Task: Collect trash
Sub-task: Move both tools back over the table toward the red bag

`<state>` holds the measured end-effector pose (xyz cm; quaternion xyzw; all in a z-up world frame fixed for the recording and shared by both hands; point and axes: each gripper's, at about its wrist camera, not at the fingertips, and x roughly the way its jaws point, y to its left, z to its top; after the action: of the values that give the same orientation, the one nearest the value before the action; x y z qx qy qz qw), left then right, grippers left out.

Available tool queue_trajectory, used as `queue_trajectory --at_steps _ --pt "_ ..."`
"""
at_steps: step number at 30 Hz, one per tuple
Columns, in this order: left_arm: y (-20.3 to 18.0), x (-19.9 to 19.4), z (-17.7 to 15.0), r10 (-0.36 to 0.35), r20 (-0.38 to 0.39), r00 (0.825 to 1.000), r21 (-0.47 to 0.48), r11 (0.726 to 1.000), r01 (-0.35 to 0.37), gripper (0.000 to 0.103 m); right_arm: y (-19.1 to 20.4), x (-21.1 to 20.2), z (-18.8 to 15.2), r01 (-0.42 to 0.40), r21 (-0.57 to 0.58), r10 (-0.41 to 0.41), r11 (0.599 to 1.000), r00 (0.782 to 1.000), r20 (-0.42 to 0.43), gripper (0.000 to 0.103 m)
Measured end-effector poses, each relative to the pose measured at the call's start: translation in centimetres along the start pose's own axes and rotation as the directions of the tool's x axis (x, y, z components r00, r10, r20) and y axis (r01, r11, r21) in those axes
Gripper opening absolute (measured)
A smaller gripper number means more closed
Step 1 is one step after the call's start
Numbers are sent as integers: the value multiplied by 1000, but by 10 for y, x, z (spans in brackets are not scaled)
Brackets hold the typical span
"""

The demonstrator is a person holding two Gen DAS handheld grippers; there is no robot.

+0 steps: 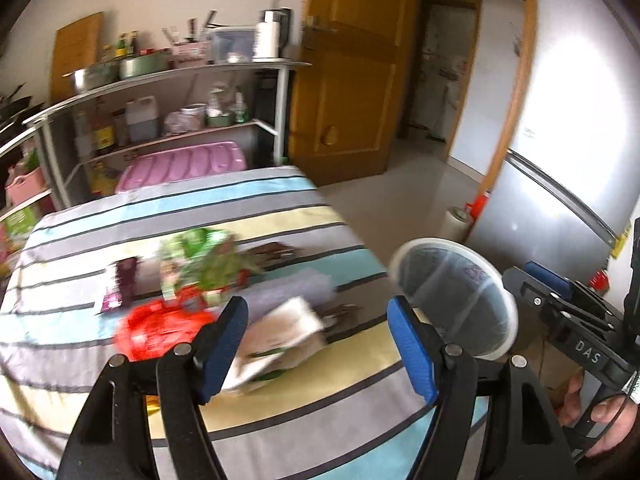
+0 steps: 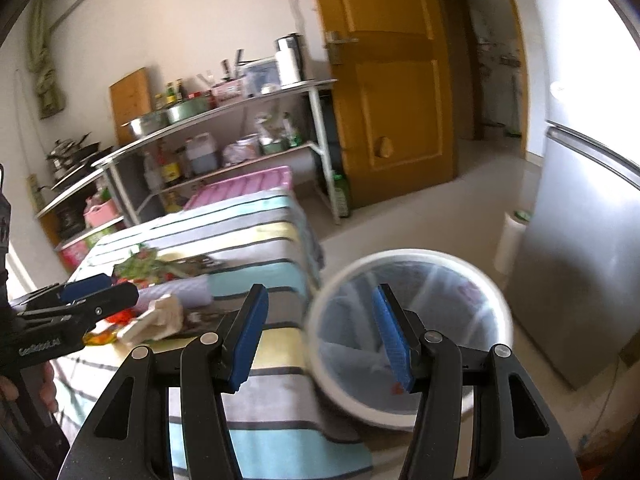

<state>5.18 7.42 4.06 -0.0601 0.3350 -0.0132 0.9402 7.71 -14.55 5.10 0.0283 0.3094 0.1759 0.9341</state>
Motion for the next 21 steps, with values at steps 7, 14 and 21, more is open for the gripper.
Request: queue_trajectory --at_steps 7,14,21 --pt "61 -18 -17 89 20 996 -79 993 -87 79 40 26 -6 -83 -50 81 995 996 -49 55" --pt "115 -25 -37 140 -5 990 -179 974 -139 88 76 53 -15 -197 -69 188 978 975 -116 55" --pt "139 -17 -48 102 -45 994 -214 971 -109 92 105 78 -20 -262 -75 246 962 953 -178 55"
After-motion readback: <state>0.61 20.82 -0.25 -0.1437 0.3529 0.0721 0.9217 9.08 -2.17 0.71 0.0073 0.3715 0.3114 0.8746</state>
